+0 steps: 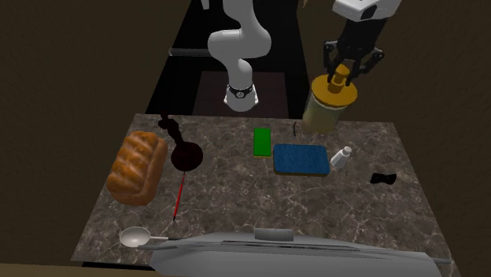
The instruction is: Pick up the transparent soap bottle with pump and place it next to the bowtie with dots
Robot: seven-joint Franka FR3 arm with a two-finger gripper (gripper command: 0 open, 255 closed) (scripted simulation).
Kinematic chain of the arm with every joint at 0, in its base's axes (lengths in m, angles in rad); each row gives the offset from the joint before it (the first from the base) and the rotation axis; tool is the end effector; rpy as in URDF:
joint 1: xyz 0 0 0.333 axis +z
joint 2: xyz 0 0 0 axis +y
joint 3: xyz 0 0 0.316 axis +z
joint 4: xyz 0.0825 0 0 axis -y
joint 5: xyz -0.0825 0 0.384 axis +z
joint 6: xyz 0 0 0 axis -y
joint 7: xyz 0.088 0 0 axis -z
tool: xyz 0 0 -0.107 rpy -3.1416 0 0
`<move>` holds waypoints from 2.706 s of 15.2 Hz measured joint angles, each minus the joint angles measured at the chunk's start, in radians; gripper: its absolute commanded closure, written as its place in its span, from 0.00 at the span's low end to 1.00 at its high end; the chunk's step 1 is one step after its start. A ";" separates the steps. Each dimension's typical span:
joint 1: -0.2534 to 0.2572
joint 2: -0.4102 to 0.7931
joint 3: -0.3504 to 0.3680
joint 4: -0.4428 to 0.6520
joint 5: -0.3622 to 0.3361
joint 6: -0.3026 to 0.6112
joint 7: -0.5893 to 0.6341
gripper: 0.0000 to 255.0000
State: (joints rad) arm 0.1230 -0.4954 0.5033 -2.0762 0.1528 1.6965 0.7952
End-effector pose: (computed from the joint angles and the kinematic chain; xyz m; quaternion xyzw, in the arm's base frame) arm 0.3123 0.2949 0.6010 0.9922 -0.1137 0.0496 0.0106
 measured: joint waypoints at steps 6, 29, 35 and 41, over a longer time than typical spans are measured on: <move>0.002 0.131 0.154 0.082 -0.022 0.051 0.167 1.00; 0.318 0.935 0.403 0.589 -0.603 0.049 0.819 1.00; 0.314 0.950 0.395 0.529 -0.619 0.115 0.838 1.00; 0.310 0.967 0.384 0.467 -0.639 0.185 0.858 1.00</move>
State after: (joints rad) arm 0.4329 0.4714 0.8869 -1.6095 -0.4866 1.8818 1.6532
